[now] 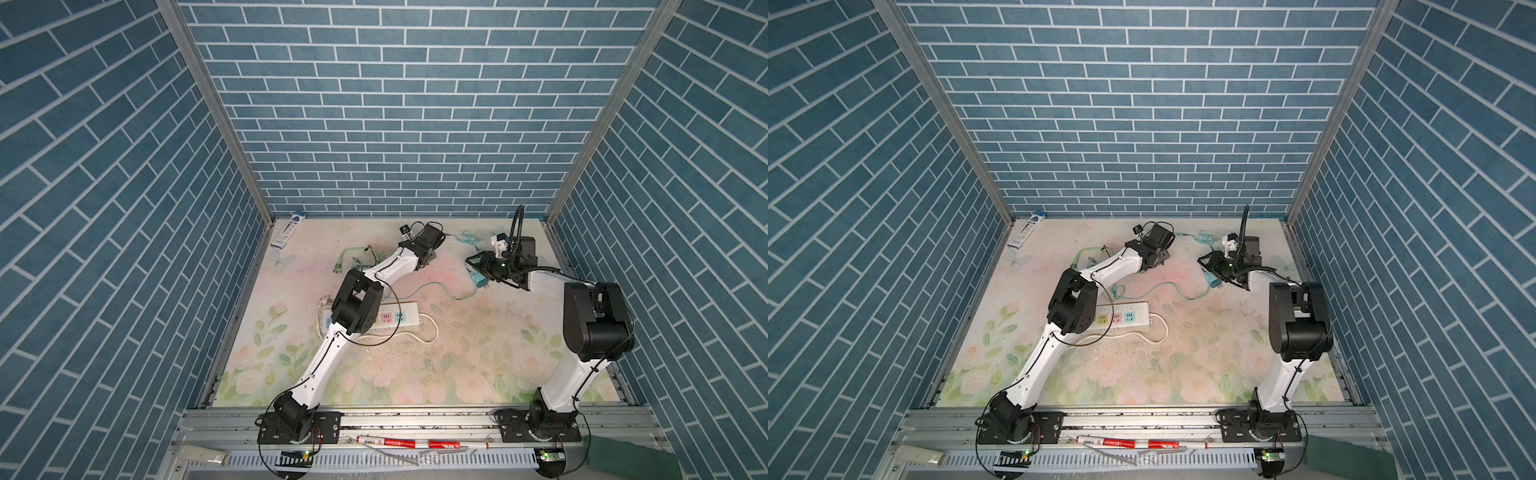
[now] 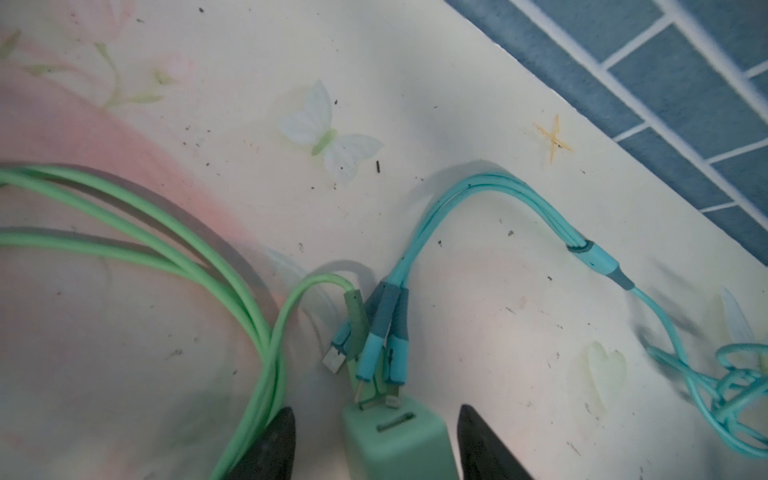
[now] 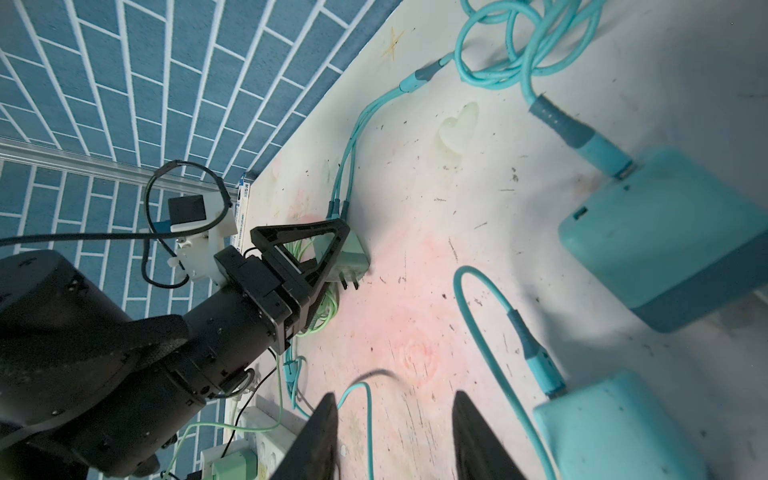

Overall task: Insert the plug
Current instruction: 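Lower the left gripper and close it on the light green charger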

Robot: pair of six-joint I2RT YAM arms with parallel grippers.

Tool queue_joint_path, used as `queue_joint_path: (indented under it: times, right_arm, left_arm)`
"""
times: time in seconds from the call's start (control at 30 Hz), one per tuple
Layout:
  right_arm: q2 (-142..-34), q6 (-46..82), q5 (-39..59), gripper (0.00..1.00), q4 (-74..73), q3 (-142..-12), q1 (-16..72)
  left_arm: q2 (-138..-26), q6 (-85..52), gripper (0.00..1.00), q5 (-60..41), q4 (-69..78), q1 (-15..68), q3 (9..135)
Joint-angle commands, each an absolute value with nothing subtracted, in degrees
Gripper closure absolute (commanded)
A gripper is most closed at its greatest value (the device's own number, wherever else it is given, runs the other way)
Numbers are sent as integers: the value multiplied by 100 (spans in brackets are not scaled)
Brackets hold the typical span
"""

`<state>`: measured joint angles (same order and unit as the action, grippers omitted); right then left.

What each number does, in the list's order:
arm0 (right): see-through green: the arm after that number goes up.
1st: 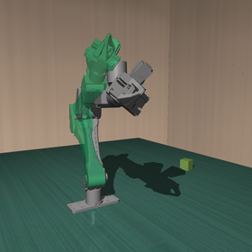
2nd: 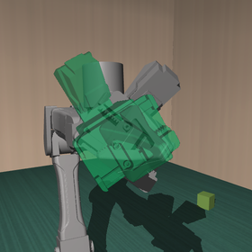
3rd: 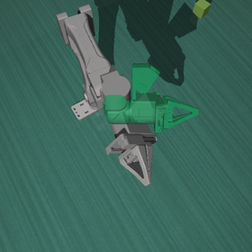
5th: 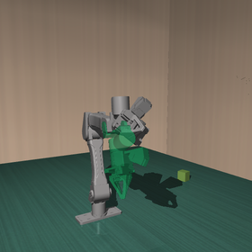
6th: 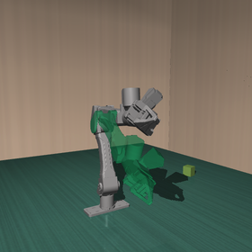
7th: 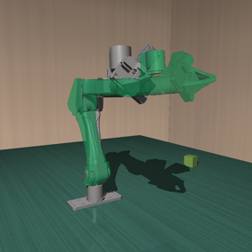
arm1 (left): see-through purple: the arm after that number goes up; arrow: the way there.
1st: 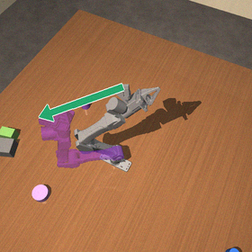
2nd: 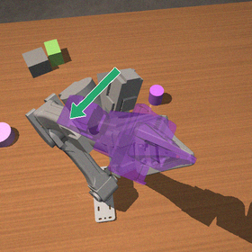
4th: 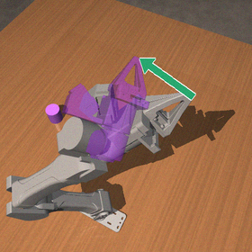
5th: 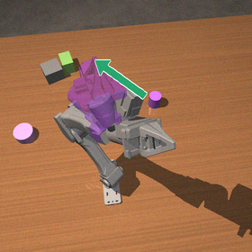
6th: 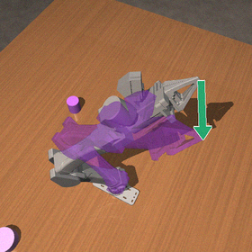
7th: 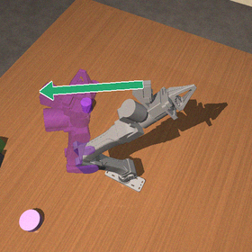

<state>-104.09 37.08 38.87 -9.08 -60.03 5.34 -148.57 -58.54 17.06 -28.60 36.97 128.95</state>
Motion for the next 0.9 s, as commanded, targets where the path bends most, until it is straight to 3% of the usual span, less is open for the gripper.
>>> queue_joint_path:
  times: [0.0, 0.2, 0.87]
  right_arm:
    - [-10178, 3665, 3973, 55, -1010, -5827, 519]
    - [-10169, 3674, 3956, 55, -1005, -5832, 526]
    - [-10164, 3691, 3921, 56, -1001, -5829, 527]
  left_arm:
    - [-14906, -5872, 41, 1689, -2876, 3656, 12806]
    - [-14928, -5872, 44, 1595, -2865, 3660, 12779]
    - [-14688, -5851, 74, 1271, -2525, 3586, 12308]
